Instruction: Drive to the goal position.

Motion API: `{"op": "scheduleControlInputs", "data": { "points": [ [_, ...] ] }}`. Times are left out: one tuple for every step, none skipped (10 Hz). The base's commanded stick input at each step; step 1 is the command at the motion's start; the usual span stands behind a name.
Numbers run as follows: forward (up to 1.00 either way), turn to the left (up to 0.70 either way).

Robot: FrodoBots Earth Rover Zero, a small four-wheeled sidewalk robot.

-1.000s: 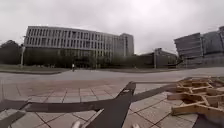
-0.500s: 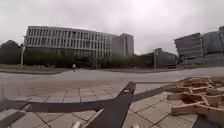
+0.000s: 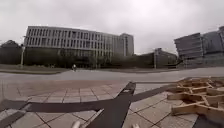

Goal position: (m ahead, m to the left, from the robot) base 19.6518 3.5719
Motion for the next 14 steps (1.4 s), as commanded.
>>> {"op": "scheduleControlInputs", "data": {
  "points": [
    [0.05, 0.0],
    [0.05, 0.0],
    [0.05, 0.0],
    [0.05, 0.0],
    [0.05, 0.0],
    [0.05, 0.0],
    [0.05, 0.0],
    [0.05, 0.0],
    [0.05, 0.0],
    [0.05, 0.0],
    [0.05, 0.0],
    [0.05, 0.0],
    [0.7, 0.0],
    [0.7, 0.0]
  ]
}}
